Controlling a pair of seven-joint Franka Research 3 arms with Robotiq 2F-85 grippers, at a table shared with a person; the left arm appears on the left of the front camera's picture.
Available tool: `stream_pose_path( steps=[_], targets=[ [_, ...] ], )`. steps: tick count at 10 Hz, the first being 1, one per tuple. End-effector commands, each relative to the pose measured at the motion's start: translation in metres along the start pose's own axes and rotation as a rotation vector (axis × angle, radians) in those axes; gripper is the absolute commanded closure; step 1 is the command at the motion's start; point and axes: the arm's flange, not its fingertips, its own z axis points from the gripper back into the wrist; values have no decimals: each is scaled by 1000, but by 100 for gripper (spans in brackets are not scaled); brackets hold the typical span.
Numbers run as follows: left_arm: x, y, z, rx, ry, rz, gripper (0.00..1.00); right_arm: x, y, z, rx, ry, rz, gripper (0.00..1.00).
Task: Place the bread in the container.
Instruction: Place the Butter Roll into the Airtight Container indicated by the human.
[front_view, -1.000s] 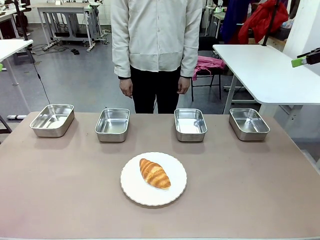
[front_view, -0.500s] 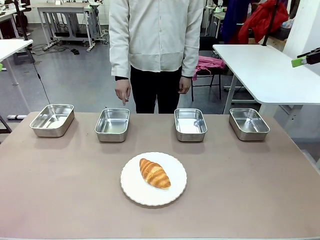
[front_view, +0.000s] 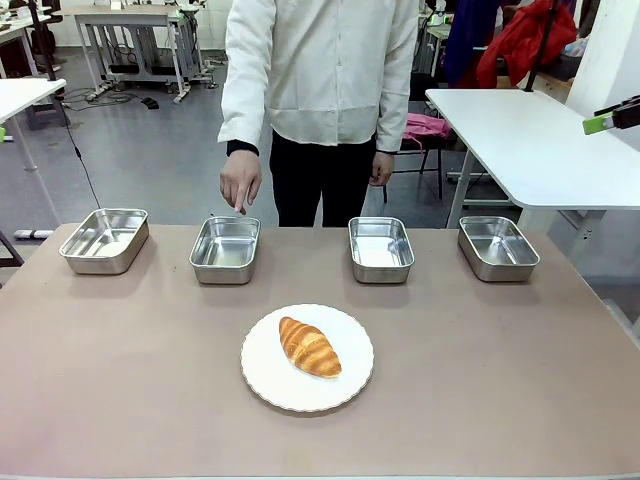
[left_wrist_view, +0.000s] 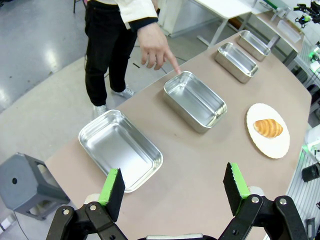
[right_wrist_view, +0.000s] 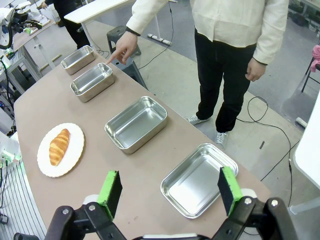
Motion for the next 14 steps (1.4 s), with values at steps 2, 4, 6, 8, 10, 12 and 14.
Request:
stream_pose_path(
  steps=[2,4,6,8,10,12,14],
  targets=[
    [1,-1,2,-4,-4,-2,0,1,1,1,-2,-2,2,0],
    [1,-1,2,-4,-4,-2,0,1,1,1,-2,-2,2,0],
    [1,-1,2,-4,-4,-2,0,1,1,1,-2,-2,2,0],
    [1,-1,2,-4,-4,-2,0,1,1,1,-2,-2,2,0],
    [1,-1,2,-4,-4,-2,0,1,1,1,-2,-2,2,0],
    [1,-1,2,-4,-4,-2,0,1,1,1,-2,-2,2,0],
    [1,-1,2,-4,-4,-2,0,1,1,1,-2,-2,2,0]
  ],
)
